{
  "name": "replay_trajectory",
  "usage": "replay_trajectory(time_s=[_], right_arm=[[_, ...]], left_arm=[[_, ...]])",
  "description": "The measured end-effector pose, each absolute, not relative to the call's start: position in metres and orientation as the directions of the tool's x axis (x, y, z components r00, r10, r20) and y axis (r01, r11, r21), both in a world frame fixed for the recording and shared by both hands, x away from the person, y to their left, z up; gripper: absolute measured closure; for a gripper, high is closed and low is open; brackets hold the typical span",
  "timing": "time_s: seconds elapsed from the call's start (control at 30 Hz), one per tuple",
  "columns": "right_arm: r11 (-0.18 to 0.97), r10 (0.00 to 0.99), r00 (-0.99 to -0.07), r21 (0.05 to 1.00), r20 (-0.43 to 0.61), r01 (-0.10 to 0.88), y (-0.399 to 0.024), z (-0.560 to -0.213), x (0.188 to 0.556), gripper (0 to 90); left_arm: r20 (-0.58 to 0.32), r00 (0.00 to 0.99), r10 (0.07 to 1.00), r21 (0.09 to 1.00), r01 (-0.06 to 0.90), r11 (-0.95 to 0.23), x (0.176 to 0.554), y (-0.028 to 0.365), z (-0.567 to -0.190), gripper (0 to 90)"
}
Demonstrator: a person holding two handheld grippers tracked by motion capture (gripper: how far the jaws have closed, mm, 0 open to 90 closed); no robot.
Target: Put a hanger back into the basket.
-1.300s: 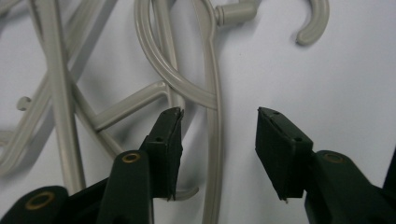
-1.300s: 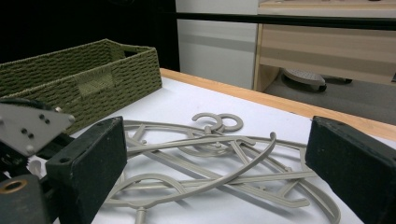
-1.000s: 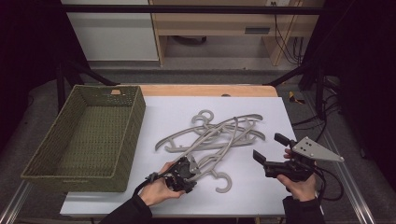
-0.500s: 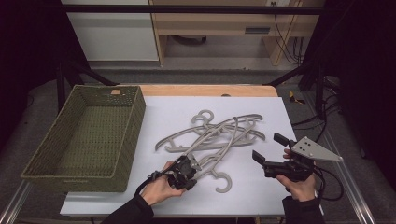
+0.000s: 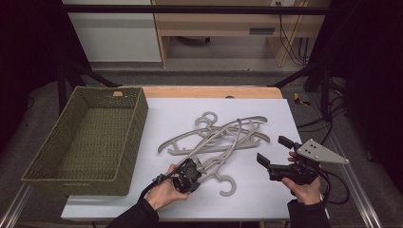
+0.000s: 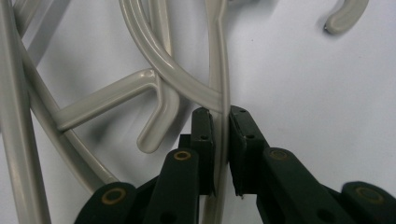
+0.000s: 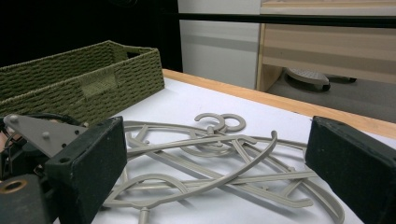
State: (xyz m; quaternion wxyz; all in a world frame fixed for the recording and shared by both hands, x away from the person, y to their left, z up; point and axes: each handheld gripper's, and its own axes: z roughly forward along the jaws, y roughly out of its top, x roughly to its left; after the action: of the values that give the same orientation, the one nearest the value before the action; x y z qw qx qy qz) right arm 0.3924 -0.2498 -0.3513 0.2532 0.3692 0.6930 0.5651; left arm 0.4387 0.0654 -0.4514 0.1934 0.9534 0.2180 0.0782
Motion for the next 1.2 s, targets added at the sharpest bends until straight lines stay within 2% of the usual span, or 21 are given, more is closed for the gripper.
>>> replay_trajectory(time_s=[0.17,0.6,1.2], right_arm=[[0.091,0.799,-0.597,0.969,0.066,0.229,-0.251,-0.352,0.393,5.7],[0.080,0.803,-0.593,0.972,0.070,0.223,-0.255,-0.351,0.391,5.8],[0.078,0.805,-0.589,0.971,0.073,0.227,-0.256,-0.352,0.391,5.8]], left_arm=[[0.088,0.898,0.431,0.407,0.363,-0.838,0.435,0.066,-0.451,81.8],[0.080,0.903,0.422,0.475,0.338,-0.813,0.424,0.075,-0.436,82.0],[0.017,0.878,0.479,0.675,0.343,-0.653,0.408,0.126,-0.365,82.0]])
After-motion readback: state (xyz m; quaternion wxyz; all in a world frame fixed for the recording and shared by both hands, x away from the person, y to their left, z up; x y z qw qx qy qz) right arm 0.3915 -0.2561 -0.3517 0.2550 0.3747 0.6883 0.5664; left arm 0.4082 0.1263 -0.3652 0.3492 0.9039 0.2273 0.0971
